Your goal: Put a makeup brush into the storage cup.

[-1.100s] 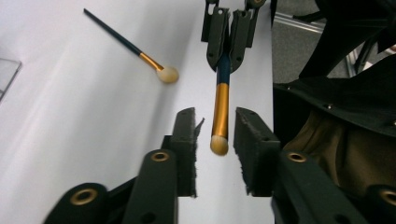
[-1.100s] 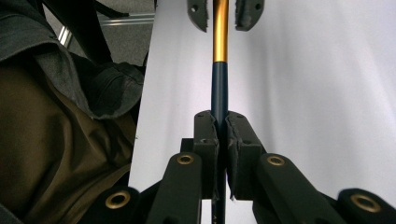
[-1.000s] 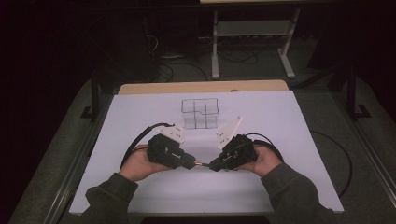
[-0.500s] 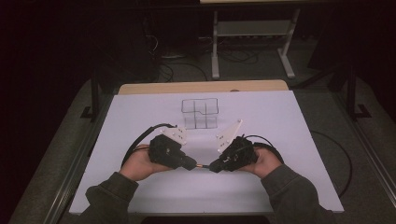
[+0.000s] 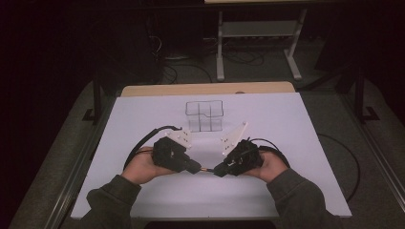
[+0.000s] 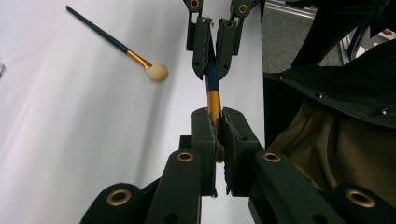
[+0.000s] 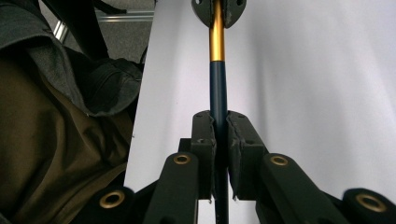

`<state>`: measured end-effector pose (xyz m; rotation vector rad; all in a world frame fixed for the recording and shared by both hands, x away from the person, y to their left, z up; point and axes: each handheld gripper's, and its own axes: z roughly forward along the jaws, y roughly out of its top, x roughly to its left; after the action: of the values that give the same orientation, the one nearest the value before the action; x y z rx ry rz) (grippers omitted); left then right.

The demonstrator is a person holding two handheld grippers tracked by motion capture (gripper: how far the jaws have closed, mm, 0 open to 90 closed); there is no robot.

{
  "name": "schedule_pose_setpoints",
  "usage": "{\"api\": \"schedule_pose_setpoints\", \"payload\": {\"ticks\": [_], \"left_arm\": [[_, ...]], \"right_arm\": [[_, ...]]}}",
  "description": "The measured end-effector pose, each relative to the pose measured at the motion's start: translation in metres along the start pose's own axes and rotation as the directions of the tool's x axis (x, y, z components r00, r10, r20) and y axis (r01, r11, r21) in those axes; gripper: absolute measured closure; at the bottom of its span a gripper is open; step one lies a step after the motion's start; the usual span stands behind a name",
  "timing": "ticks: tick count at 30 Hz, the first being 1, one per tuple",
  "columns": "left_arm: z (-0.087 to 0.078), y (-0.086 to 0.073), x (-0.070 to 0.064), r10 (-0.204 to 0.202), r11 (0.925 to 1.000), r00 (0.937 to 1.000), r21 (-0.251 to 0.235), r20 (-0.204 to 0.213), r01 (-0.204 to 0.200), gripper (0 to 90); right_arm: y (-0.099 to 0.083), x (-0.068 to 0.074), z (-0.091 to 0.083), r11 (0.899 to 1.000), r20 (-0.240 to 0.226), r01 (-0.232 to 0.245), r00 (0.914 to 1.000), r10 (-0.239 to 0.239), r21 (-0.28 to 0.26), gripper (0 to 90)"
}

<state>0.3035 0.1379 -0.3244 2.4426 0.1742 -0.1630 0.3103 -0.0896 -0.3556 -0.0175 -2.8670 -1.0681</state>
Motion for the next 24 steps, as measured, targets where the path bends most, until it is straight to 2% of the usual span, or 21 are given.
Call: {"api": "schedule_pose_setpoints", "payload": {"ticks": [2, 8, 13, 24], "left_arm": [[0.000, 0.001, -0.001, 0.003, 1.0000, 1.0000, -0.002, -0.004, -0.003, 84.2], [0.002, 0.006, -0.001, 0.023, 0.9994, 0.9997, 0.025, -0.010, -0.023, 84.1], [0.005, 0.009, -0.002, 0.037, 0.9978, 0.9992, 0.056, -0.013, -0.036, 84.1], [0.009, 0.010, -0.002, 0.039, 0.9971, 0.9992, 0.065, -0.002, -0.039, 84.0]], "right_arm": [[0.001, 0.000, 0.000, 1.000, -0.001, -0.004, 1.0000, 0.004, 0.001, 74.7], [0.008, 0.000, 0.000, 1.000, -0.005, -0.010, 0.9999, 0.010, 0.002, 72.3], [0.015, -0.001, 0.000, 1.000, -0.014, -0.015, 0.9998, 0.015, 0.019, 74.8], [0.019, -0.002, 0.008, 0.999, -0.047, -0.009, 0.9988, 0.011, 0.051, 81.8]]}}
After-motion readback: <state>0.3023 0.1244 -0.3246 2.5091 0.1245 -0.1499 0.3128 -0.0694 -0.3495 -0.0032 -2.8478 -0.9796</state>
